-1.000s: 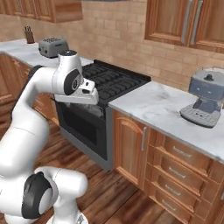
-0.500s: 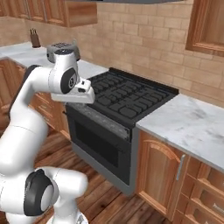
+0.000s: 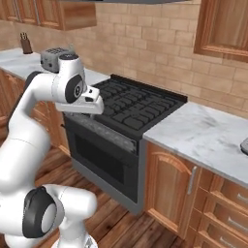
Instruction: Navigate to the stove.
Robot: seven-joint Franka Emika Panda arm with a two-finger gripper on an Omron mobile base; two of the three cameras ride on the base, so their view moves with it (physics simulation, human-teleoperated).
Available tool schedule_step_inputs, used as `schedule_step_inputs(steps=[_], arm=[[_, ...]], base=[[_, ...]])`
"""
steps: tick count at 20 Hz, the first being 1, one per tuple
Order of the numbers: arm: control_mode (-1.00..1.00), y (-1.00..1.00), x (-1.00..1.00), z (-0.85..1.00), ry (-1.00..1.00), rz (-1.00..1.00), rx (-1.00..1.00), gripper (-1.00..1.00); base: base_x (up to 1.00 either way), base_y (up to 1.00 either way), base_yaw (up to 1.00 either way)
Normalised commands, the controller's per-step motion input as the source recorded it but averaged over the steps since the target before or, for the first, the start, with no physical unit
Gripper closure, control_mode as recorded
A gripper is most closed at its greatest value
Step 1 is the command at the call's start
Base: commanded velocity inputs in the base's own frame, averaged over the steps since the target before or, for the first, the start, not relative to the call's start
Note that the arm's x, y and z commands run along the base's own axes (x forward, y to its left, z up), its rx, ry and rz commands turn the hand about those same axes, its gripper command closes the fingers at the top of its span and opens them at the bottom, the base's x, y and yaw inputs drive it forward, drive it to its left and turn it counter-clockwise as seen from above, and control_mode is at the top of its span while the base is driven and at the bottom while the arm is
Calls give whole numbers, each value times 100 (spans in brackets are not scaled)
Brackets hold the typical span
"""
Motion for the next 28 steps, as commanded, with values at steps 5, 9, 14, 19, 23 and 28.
schedule_step_inputs(steps=[5,9,14,19,23,28], arm=[[100,0,0,0,0,0,0,-100],[100,0,0,0,0,0,0,-100],[100,0,0,0,0,0,0,-100],[100,0,0,0,0,0,0,-100],[100,0,0,0,0,0,0,-100],[100,0,0,0,0,0,0,-100]], base=[[91,100,-32],[100,36,-1],[100,18,3],[100,45,-2],[89,93,-48],[75,88,-60]])
